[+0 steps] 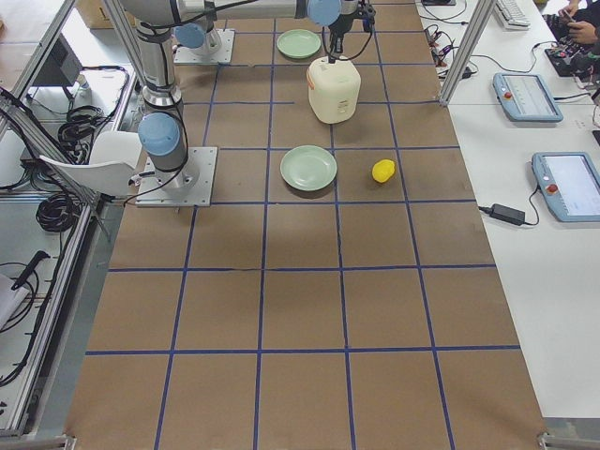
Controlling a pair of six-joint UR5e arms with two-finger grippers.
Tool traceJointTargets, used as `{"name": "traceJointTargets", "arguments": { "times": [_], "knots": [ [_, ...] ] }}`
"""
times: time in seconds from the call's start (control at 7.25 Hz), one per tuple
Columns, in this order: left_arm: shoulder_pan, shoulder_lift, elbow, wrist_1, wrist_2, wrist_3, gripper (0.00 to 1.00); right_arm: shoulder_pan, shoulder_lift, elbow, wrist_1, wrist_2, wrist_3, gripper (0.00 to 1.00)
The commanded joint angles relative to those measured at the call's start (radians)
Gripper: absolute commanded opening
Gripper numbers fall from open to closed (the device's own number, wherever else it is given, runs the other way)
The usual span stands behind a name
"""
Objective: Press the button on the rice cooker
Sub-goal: 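Lower the right gripper onto the lid release button of the rice cooker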
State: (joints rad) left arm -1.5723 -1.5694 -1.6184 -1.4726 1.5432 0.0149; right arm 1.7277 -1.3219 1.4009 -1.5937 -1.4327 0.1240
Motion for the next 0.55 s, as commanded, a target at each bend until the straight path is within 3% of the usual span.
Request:
{"name": "traceJointTargets", "arguments": {
  "times": [0.0,0.41],
  "knots": [
    [0.000,-0.001,0.000,0.000,0.000,0.000,1.00,0.001,0.062,-0.028,-0.063,0.003,-0.006,0.08],
    [0.000,0.000,0.000,0.000,0.000,0.000,1.00,0.004,0.102,-0.014,-0.084,0.003,-0.006,0.08]
  ]
}}
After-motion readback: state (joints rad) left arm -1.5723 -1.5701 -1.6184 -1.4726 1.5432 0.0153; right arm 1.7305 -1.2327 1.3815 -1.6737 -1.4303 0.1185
